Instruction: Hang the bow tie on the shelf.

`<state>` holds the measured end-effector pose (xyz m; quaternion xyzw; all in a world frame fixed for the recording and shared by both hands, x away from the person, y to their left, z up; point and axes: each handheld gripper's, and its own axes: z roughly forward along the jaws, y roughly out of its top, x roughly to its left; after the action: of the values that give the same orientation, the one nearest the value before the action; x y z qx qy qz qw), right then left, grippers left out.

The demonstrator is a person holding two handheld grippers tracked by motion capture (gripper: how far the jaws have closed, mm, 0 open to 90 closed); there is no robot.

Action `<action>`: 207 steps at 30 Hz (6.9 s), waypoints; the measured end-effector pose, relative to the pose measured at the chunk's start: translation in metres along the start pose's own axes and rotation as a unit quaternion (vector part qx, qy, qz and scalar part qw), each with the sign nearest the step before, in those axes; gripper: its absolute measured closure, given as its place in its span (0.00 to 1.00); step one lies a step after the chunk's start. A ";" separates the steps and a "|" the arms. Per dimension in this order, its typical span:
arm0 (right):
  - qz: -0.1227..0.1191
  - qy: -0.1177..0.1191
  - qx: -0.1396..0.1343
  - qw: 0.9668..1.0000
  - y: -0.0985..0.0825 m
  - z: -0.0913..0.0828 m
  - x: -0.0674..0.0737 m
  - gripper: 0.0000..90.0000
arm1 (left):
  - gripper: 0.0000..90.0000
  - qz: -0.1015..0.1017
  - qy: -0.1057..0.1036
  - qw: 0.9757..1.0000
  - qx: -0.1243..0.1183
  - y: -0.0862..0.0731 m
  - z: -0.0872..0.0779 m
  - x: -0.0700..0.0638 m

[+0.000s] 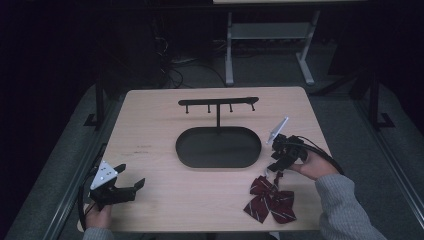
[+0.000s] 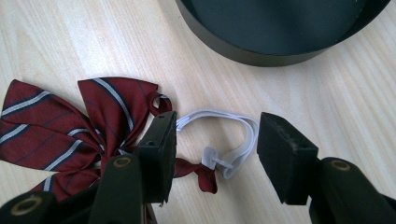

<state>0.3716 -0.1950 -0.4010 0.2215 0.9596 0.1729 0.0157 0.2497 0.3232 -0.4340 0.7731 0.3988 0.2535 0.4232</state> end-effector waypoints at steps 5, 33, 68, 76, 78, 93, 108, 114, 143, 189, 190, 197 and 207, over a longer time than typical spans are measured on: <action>0.003 0.002 0.004 1.000 0.001 0.003 -0.002 0.53 | 0.15 -0.001 0.000 1.000 0.000 0.000 0.000 0.000; 0.009 0.003 0.031 0.999 0.004 0.016 -0.011 0.60 | 0.15 -0.001 -0.001 1.000 -0.001 0.001 0.000 -0.001; -0.004 -0.021 0.100 0.995 0.007 0.040 -0.014 0.92 | 0.15 0.000 -0.002 1.000 -0.003 0.001 -0.001 -0.001; -0.003 -0.014 0.100 0.995 0.006 0.040 -0.014 0.97 | 0.15 0.002 -0.002 1.000 -0.003 0.001 0.000 -0.001; -0.003 -0.014 0.097 0.995 0.006 0.038 -0.014 0.97 | 0.15 0.000 -0.002 1.000 -0.003 0.001 0.000 -0.001; -0.023 -0.021 0.059 0.998 0.007 0.015 0.001 0.98 | 0.15 0.002 -0.002 1.000 -0.002 0.001 0.000 -0.002; -0.051 -0.030 0.016 0.998 0.017 -0.015 0.023 0.98 | 0.15 0.000 -0.001 1.000 -0.002 0.001 0.000 -0.003; -0.063 -0.035 0.010 0.997 0.022 -0.024 0.032 0.98 | 0.15 0.000 -0.001 1.000 -0.002 0.001 0.000 -0.003; -0.113 -0.060 -0.008 0.992 0.054 -0.061 0.052 0.98 | 0.15 0.003 0.000 1.000 -0.004 0.002 0.001 -0.002; -0.144 -0.044 -0.029 0.988 0.110 -0.087 0.044 0.98 | 0.15 0.001 0.003 1.000 -0.008 0.001 -0.002 0.001; -0.146 -0.044 -0.028 0.988 0.113 -0.087 0.043 0.98 | 0.15 0.001 0.003 1.000 -0.008 0.001 -0.002 0.001; -0.145 -0.045 -0.027 0.988 0.120 -0.089 0.039 0.98 | 0.15 0.000 0.004 1.000 -0.009 0.001 -0.002 0.001; -0.143 -0.043 -0.032 0.988 0.130 -0.094 0.033 0.98 | 0.15 0.000 0.005 1.000 -0.009 0.001 -0.002 0.002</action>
<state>0.3866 -0.1021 -0.2674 0.0883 0.9739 0.1894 0.0883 0.2494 0.3250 -0.4317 0.7681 0.3983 0.2609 0.4282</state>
